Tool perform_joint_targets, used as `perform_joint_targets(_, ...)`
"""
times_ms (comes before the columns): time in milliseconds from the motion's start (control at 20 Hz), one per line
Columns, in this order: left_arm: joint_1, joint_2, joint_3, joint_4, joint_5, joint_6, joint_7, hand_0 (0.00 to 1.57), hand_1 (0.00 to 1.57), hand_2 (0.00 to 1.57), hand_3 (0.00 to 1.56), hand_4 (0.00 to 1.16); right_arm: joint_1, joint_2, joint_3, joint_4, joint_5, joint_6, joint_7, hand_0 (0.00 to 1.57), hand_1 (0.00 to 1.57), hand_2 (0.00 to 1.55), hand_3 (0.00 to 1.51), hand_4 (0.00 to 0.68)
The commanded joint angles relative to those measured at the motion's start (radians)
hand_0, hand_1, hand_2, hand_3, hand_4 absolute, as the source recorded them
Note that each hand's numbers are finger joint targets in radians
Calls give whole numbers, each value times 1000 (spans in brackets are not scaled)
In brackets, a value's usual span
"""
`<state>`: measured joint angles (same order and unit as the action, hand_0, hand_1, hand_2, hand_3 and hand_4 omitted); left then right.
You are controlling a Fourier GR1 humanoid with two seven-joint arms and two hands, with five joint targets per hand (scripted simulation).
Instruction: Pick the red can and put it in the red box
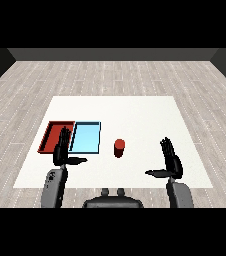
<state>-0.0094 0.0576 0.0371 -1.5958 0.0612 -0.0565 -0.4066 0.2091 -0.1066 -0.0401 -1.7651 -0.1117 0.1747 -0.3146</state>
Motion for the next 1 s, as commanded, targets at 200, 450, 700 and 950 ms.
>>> perform_joint_targets(200, 4, 1, 17, 60, 14, -44, -104, 0, 0, 0, 0, 0, -6, 13, -22, 61, 11, 47, -86, 0, 0, 0, 0, 0)
perform_joint_targets(450, 24, -22, -6, 26, 16, -34, -73, 0, 0, 0, 0, 0, 31, 18, -17, -15, 3, 52, -20, 0, 0, 0, 0, 0)
perform_joint_targets(700, 21, 0, 25, -25, 32, -36, -58, 0, 0, 0, 0, 0, -35, 60, 1, 81, 14, 28, -22, 0, 0, 0, 0, 0)
perform_joint_targets(950, 48, -15, 15, 19, 37, -52, -102, 0, 0, 0, 0, 0, -174, 56, -10, 135, 46, -19, 34, 0, 0, 0, 0, 0)
